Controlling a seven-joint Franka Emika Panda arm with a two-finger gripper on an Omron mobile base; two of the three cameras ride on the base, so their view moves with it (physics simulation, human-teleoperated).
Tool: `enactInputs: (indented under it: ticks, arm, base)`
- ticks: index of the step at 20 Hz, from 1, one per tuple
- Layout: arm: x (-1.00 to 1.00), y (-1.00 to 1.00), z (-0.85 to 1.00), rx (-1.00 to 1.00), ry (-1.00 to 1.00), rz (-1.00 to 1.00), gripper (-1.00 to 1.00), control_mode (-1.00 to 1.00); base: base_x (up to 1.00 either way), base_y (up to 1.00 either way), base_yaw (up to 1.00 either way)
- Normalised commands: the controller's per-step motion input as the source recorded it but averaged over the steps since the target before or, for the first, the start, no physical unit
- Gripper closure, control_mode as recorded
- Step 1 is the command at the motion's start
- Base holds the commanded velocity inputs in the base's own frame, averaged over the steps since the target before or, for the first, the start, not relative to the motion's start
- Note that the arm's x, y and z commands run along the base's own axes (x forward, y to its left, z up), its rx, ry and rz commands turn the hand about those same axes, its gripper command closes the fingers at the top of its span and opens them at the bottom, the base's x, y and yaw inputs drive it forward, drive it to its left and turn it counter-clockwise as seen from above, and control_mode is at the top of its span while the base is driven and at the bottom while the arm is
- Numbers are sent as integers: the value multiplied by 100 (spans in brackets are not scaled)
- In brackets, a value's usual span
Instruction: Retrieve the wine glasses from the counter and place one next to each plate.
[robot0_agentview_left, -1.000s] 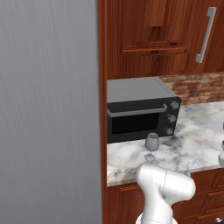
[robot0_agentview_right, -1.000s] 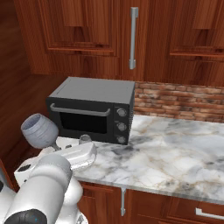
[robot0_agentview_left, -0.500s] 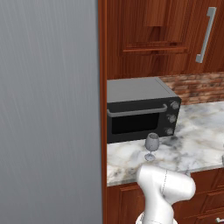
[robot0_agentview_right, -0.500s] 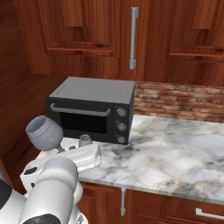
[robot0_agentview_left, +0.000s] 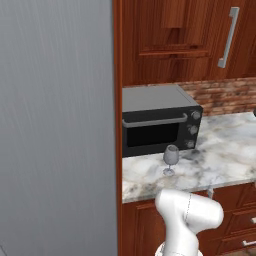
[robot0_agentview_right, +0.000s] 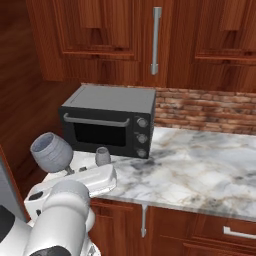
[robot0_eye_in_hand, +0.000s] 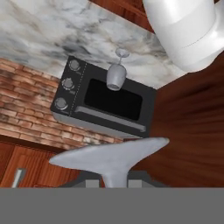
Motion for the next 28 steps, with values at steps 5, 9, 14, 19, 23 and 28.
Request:
enactInputs:
  ticks: [5,9,14,19,23,28]
  arm:
    - [0,0,0,0,0,0,100,100]
    - [0,0,0,0,0,0,100,100]
    - [0,0,0,0,0,0,100,100]
    - [0,0,0,0,0,0,100,100]
    - [0,0,0,0,0,0,100,100]
    - [0,0,0,0,0,0,100,100]
  base:
    - [-41,28,0]
    - [-100,23,-6]
    - [-100,31,-27]
    - [-16,6,-97]
    - [0,0,-100]
    - [0,0,-100]
